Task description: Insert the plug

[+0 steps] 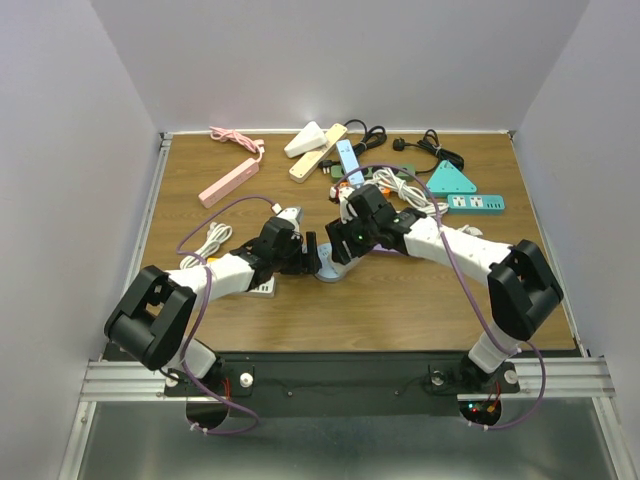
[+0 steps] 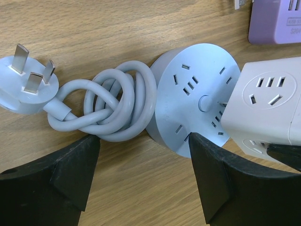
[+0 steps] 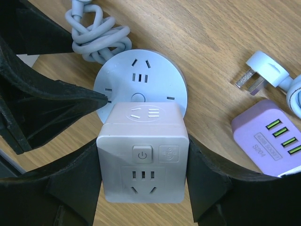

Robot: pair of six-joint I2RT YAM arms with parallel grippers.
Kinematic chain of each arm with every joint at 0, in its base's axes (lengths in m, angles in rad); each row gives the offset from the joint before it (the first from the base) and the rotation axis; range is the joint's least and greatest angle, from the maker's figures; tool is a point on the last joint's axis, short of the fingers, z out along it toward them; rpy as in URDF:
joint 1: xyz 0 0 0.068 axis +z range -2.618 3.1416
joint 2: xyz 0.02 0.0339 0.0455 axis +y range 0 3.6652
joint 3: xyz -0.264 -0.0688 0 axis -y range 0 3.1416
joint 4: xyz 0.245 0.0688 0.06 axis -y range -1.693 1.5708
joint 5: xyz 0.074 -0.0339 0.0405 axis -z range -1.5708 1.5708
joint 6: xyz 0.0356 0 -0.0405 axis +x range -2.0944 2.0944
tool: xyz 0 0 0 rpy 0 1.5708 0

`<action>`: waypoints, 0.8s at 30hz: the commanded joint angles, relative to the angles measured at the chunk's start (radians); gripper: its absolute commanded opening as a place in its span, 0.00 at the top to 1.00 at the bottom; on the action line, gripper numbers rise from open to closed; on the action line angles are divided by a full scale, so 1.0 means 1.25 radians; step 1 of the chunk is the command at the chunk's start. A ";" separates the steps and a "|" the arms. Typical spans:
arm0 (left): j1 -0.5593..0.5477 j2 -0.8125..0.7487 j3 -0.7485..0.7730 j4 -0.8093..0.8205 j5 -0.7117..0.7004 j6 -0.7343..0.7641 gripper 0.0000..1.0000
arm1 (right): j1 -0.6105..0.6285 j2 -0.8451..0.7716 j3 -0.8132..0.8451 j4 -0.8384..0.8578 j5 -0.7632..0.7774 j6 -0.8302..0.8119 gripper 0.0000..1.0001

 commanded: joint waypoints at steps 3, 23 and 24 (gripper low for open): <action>0.000 -0.019 -0.014 0.018 0.007 0.005 0.14 | 0.026 -0.048 -0.004 -0.002 0.038 0.040 1.00; 0.000 -0.036 -0.031 0.013 0.006 0.004 0.14 | 0.054 -0.039 0.006 -0.012 0.062 0.038 1.00; 0.000 -0.036 -0.031 0.013 0.005 0.004 0.14 | 0.056 -0.039 0.007 -0.012 0.061 0.038 1.00</action>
